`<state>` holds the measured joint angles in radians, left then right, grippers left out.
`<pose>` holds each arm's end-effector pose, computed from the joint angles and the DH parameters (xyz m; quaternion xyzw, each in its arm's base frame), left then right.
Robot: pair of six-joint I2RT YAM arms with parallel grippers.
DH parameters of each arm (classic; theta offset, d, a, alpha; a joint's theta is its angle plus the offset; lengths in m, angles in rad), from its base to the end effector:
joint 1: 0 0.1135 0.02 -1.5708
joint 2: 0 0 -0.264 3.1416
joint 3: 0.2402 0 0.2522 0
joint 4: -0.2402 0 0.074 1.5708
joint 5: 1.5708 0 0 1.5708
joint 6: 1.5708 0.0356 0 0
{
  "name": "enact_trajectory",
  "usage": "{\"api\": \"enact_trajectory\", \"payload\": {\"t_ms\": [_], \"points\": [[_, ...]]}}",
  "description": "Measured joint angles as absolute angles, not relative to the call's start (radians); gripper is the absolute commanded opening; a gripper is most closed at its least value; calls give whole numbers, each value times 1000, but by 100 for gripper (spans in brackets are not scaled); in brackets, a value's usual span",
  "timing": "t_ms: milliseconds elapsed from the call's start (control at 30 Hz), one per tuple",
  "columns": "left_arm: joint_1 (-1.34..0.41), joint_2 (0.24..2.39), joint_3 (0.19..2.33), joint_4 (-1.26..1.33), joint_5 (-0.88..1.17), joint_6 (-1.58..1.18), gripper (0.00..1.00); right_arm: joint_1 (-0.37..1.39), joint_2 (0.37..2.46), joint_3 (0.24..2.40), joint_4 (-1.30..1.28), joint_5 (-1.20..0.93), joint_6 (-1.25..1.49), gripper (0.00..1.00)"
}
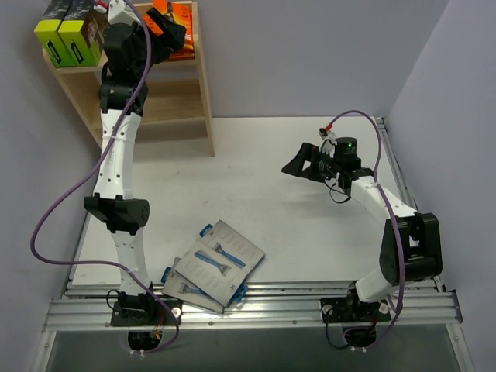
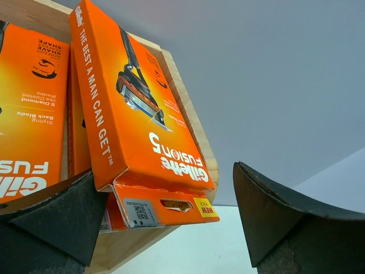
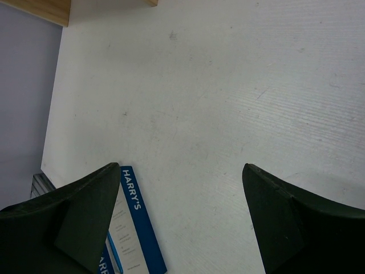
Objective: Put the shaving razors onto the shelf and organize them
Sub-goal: Place the shaving razor onto shelf
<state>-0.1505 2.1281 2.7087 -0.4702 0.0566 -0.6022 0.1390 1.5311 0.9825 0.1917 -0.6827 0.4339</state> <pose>0.4351 -0.0680 0.5342 -0.1288 0.6545 -0.2913 0.6857 0.3386 0.0700 0.2652 -0.0751 0.7937 0.4156 0.4379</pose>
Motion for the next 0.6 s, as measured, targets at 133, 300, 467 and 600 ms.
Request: {"api": "enact_trajectory", "payload": {"t_ms": [133,300,467,600], "points": [[-158,2131,2713,-469,56,-570,94,139,1531,982,192,-686,432,84],[-170,2130,2719,-469,24,-507,94,141,1532,982,192,-689,431,84],[-193,2130,2724,-475,-35,-412,94,150,1532,982,192,-699,422,84],[-209,2130,2736,-486,-72,-347,94,161,1532,983,192,-707,413,85]]}}
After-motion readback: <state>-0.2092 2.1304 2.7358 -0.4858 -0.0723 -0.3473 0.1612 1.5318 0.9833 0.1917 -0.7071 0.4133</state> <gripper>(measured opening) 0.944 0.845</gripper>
